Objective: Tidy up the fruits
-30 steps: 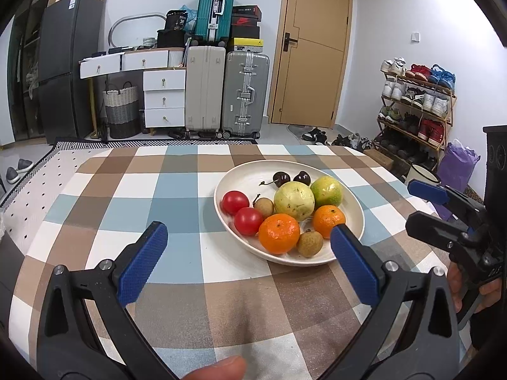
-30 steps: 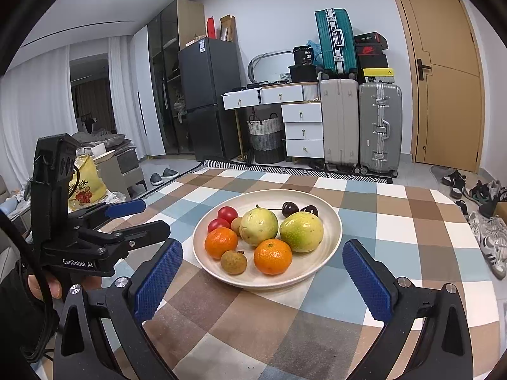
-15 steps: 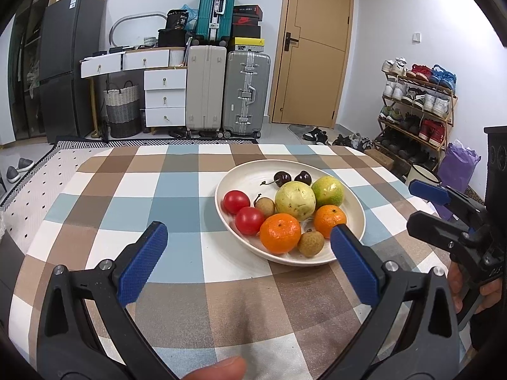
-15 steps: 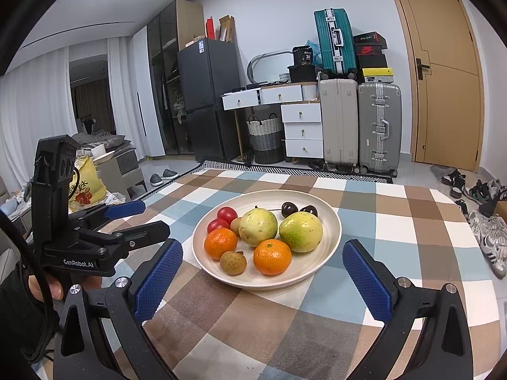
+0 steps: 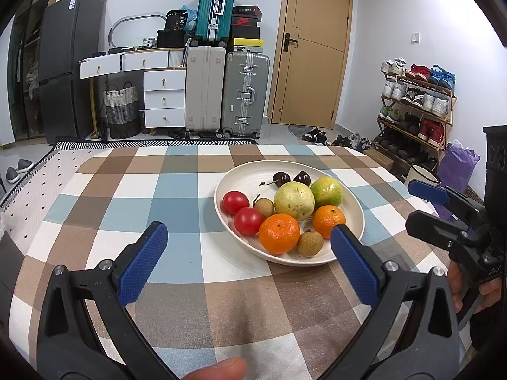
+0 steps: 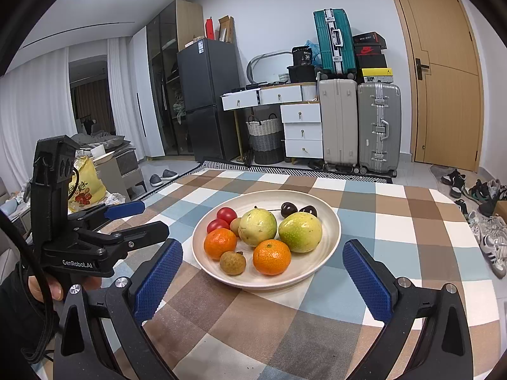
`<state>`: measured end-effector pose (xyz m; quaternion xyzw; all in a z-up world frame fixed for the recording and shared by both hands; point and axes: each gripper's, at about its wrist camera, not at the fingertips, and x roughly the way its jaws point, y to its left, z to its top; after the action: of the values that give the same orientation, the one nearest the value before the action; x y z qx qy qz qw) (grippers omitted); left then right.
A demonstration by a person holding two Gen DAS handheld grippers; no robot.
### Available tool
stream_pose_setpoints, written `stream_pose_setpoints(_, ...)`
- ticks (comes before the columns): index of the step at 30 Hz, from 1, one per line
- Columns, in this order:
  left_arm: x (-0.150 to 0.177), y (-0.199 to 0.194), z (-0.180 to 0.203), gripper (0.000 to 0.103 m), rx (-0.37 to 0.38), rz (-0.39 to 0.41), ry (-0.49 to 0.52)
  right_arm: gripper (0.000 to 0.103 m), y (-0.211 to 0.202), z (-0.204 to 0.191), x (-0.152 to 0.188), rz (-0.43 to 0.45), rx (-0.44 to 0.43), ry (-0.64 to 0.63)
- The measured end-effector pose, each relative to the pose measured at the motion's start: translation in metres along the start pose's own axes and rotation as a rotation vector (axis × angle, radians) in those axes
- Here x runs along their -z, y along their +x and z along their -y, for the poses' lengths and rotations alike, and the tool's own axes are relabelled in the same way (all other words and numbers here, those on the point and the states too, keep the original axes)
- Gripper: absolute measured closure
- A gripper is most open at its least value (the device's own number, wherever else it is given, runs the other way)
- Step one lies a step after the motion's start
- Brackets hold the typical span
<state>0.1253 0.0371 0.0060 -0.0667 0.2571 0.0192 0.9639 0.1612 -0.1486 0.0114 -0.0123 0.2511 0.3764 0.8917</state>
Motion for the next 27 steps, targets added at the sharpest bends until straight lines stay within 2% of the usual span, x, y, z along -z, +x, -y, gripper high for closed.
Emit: stream_pose_setpoints(27,0.0004,0.0004,-0.0001,0.001,0.006,0.005,0.001,0.0,-0.0001,0.0,0.0002,0.0,-0.003,-0.002)
